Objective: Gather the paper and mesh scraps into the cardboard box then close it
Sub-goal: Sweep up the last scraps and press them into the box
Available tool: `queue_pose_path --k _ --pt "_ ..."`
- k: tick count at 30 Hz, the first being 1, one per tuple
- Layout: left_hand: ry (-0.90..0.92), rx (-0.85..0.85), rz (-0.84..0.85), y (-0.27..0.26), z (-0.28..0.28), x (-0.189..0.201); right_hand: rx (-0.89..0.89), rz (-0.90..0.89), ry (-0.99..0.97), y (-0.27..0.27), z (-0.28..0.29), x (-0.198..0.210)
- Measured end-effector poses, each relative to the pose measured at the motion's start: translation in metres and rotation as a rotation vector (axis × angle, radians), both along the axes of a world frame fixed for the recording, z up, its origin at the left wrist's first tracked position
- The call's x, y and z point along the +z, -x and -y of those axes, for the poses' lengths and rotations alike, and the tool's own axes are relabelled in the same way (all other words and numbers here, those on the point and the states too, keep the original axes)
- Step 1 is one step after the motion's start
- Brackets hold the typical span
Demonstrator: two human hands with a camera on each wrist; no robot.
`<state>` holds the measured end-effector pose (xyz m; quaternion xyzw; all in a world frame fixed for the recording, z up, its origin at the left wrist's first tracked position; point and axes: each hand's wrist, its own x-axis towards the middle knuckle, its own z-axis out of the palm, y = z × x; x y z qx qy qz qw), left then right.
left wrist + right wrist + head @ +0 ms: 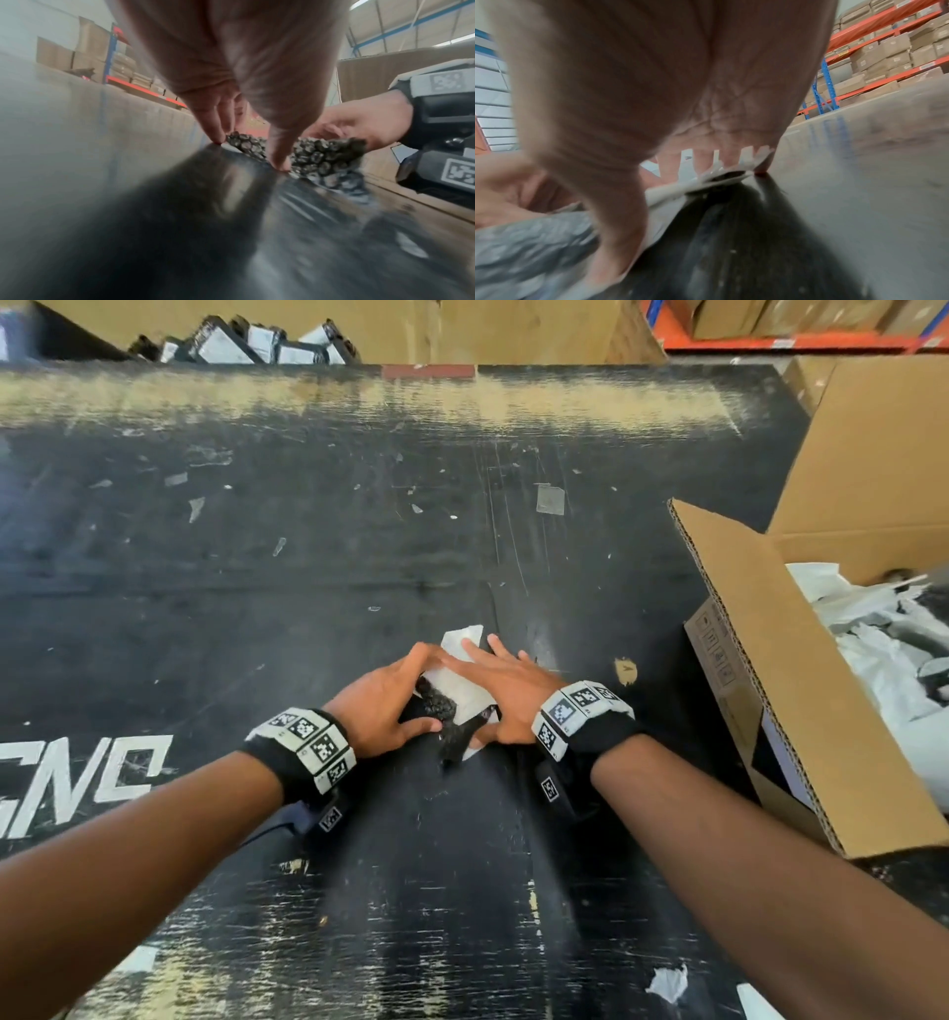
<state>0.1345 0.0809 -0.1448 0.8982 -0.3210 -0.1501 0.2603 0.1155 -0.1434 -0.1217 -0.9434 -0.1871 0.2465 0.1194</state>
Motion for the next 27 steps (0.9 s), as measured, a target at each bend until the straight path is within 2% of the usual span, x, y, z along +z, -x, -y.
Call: queue_pose_path --k 4,7,11,14,18,21,24,27 --pt "0.067 0.073 0.029 0.024 0.008 0.000 -0.073 0.084 -0.028 0.013 -0.008 0.008" --pt "0.170 0.078 -0.073 0.039 0.015 0.007 -0.137 0.140 -0.087 0.024 -0.011 0.006" --pt "0.032 0.071 -0.132 0.058 0.020 0.003 -0.158 0.155 -0.043 0.032 -0.017 0.011" --pt "-0.070 0.115 -0.052 0.061 0.025 -0.008 -0.139 0.149 0.025 0.034 -0.019 0.015" --pt "-0.070 0.238 0.050 0.057 0.036 0.008 -0.107 0.182 0.076 0.036 -0.020 0.016" --pt "-0.095 0.237 0.093 0.058 0.041 0.016 -0.123 0.186 0.054 0.040 -0.018 0.020" --pt "0.086 0.335 0.003 0.059 0.039 0.021 -0.174 0.226 -0.027 0.045 -0.016 0.025" --pt "0.178 0.345 0.165 0.068 0.037 0.027 -0.222 0.298 -0.167 0.051 -0.017 0.030"
